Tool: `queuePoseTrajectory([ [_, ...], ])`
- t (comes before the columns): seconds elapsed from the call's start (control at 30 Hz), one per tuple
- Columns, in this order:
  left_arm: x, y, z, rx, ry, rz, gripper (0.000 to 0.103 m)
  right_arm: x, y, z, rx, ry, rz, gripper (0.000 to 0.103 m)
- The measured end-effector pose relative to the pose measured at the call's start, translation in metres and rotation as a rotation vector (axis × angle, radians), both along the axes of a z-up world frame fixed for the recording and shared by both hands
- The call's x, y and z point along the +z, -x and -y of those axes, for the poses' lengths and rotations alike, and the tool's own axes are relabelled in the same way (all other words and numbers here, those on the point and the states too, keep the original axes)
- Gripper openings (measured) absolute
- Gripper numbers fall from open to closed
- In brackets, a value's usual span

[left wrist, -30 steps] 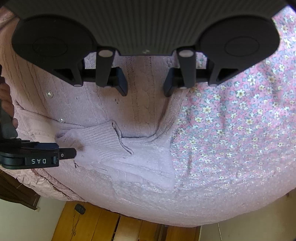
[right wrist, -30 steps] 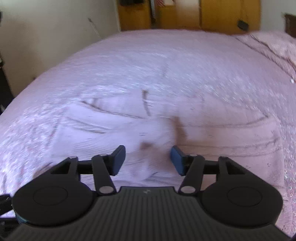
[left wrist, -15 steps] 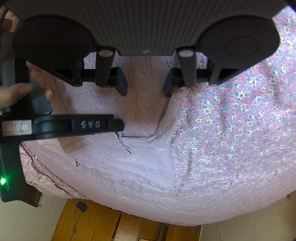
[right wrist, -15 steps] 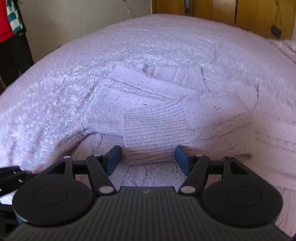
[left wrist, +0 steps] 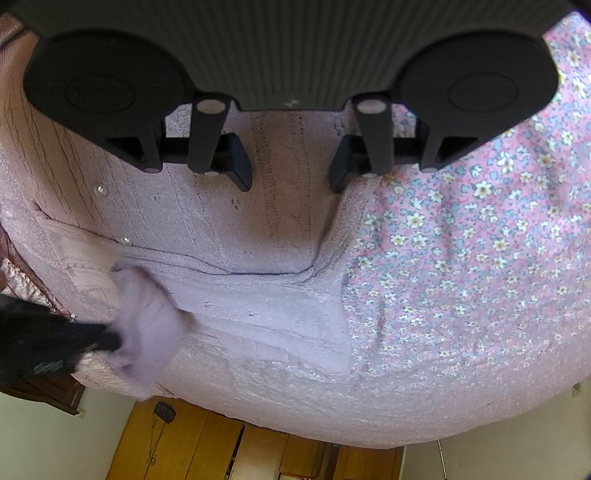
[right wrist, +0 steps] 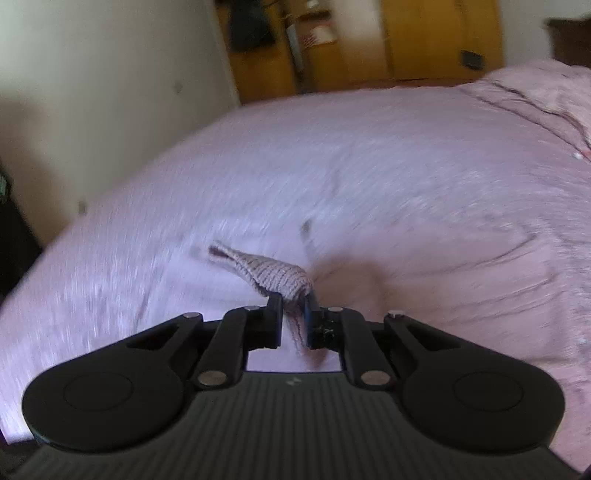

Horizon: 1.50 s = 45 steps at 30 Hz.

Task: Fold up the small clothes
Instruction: 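Pinch the cuff again with the right gripper, pull it flat, release, then move both grippers to the cardigan hem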

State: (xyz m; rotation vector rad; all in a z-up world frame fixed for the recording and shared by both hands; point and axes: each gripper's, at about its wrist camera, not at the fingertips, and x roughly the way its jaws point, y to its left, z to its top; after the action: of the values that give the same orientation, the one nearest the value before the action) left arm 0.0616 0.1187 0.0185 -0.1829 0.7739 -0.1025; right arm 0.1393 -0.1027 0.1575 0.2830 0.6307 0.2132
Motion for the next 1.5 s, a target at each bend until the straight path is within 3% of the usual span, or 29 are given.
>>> queuePoseTrajectory([
  [0.13,0.000,-0.002,0.002,-0.002,-0.010,0.000,0.048,0.009,0.001,0.054,-0.113,-0.045,0.015,0.012],
  [0.27,0.000,-0.004,0.003,0.001,-0.012,-0.004,0.048,-0.006,0.004,0.097,-0.207,-0.057,-0.016,0.012],
  [0.47,-0.001,-0.006,0.005,-0.004,-0.031,-0.009,0.048,-0.060,0.002,0.144,-0.338,-0.072,-0.113,0.012],
  [0.57,-0.001,-0.006,0.008,-0.011,-0.054,-0.008,0.048,-0.093,-0.002,0.159,-0.368,-0.072,-0.209,0.013],
  [0.67,-0.003,-0.003,0.016,-0.018,-0.103,0.010,0.049,-0.112,0.003,0.159,-0.332,-0.039,-0.148,0.014],
  [0.73,-0.004,-0.001,0.022,-0.024,-0.144,0.018,0.049,-0.110,0.009,0.156,-0.327,-0.021,-0.141,0.017],
  [0.77,-0.004,0.000,0.023,-0.024,-0.157,0.019,0.050,-0.108,0.013,0.156,-0.324,-0.034,-0.147,0.024],
  [0.83,-0.002,0.002,0.024,-0.018,-0.166,0.013,0.050,-0.102,0.021,0.157,-0.316,-0.058,-0.159,0.030],
  [1.0,0.003,0.011,0.025,0.002,-0.172,-0.004,0.051,-0.069,0.054,0.147,-0.250,0.014,-0.128,0.032],
  [1.17,0.012,0.029,0.029,0.011,-0.181,-0.016,0.051,-0.050,0.106,0.133,-0.186,0.023,-0.097,0.066],
  [1.5,0.034,0.080,0.040,-0.011,-0.178,0.013,0.051,-0.041,0.202,0.108,-0.109,0.061,-0.044,0.068],
])
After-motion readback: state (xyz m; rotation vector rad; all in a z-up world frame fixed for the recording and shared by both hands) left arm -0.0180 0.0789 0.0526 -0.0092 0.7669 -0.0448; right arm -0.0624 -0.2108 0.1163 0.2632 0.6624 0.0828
